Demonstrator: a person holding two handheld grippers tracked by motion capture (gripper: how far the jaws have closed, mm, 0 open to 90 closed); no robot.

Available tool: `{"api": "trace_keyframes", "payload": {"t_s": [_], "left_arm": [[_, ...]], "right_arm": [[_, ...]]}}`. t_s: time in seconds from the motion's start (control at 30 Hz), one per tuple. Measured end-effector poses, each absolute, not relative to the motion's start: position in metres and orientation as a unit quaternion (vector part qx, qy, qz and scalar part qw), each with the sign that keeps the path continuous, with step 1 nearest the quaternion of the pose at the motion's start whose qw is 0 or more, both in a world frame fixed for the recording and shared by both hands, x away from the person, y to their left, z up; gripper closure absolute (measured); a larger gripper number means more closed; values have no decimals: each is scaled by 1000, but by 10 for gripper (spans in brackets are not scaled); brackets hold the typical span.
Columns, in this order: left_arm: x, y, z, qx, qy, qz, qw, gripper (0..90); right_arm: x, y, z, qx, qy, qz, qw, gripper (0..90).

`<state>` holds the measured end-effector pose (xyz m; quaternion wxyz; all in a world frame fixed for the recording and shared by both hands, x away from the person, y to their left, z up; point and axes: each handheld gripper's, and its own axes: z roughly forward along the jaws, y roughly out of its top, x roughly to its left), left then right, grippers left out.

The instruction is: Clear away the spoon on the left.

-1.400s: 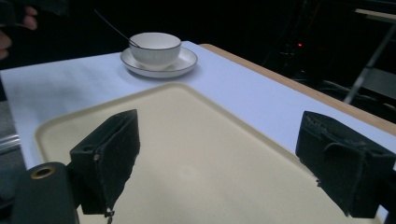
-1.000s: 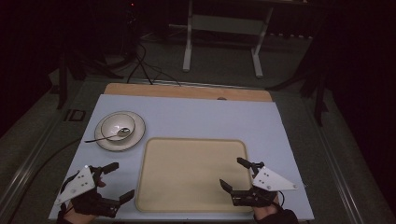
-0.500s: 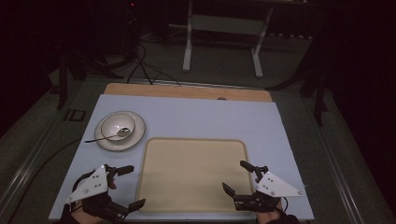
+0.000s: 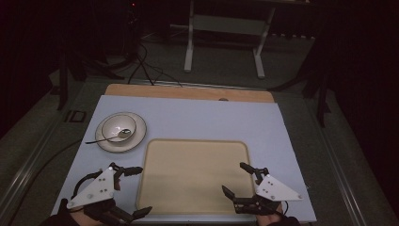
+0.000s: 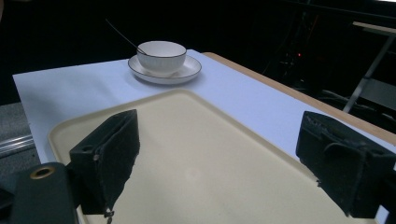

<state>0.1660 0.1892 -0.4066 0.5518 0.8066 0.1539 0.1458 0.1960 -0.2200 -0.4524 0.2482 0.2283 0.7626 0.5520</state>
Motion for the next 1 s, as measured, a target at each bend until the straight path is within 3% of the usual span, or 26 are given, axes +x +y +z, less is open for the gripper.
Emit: {"api": "trace_keyframes", "payload": {"t_s": [0.43,1.0], "left_arm": [[191,211,-372,782,192,179,565,40],[222,254,-364,748,278,237,554,57]], "right_arm": [[196,-218,-454,226,765,550,248,137],[197,-216,-455,227,765,550,245,137]]}}
